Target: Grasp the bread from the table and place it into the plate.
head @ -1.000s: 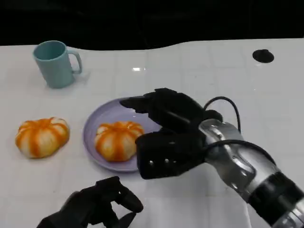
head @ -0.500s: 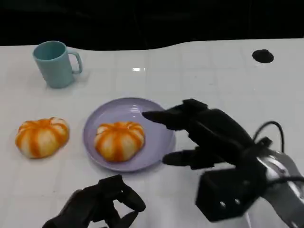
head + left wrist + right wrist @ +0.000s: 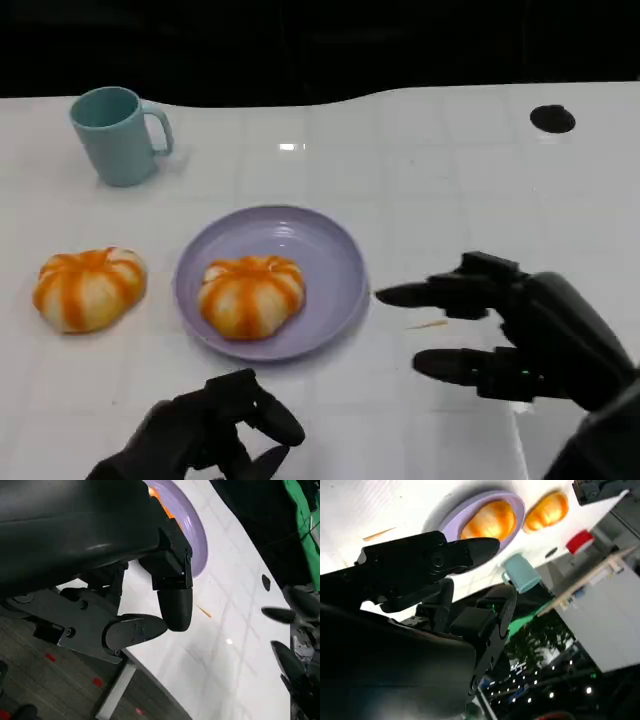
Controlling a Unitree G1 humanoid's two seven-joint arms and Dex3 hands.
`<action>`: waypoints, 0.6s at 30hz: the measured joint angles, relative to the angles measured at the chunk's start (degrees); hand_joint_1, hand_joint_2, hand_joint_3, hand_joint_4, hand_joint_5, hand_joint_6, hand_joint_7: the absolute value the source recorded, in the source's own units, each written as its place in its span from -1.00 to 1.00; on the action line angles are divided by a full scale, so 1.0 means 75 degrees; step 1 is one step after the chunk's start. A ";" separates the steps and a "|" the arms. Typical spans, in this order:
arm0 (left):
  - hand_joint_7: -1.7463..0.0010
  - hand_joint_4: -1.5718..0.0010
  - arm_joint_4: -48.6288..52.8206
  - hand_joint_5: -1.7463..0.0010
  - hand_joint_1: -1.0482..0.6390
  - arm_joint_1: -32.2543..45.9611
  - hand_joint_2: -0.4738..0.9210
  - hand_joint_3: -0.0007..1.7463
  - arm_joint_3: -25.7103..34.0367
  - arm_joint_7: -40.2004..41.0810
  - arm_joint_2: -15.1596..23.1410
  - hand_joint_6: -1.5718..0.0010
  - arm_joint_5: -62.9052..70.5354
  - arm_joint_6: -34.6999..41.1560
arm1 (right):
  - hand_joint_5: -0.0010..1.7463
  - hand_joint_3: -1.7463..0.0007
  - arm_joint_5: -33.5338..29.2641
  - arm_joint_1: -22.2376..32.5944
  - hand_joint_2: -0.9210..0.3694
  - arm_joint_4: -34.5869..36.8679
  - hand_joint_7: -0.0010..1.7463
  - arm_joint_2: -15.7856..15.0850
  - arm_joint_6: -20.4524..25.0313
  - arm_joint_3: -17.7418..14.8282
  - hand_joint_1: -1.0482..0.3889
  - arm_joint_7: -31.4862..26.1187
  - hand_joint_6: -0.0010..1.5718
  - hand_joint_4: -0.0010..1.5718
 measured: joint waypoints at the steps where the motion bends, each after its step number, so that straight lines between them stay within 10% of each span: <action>1: -0.45 0.20 -0.0001 -1.00 -0.02 -0.0011 0.86 -0.28 0.0001 0.0000 0.0011 0.21 0.0038 0.0000 | 0.44 0.87 0.0058 0.0077 -1.00 0.0007 -0.01 -0.0013 -0.0162 -0.0110 0.08 -0.0028 -0.07 -0.08; 9: -0.45 0.19 0.0002 -1.00 -0.02 -0.0131 0.85 -0.27 0.0017 -0.0002 0.0039 0.21 0.0035 0.0011 | 0.85 -0.51 0.0285 0.0658 -0.09 -0.0198 0.25 -0.0111 -0.0295 -0.0777 0.46 -0.0060 0.14 0.13; 18: -0.45 0.19 0.0035 -1.00 -0.02 -0.0170 0.85 -0.27 0.0090 -0.0003 0.0052 0.20 -0.0040 0.0052 | 1.00 -0.80 0.0627 0.1479 0.12 -0.0759 0.53 -0.0121 -0.0034 -0.1060 0.57 0.0210 0.12 0.22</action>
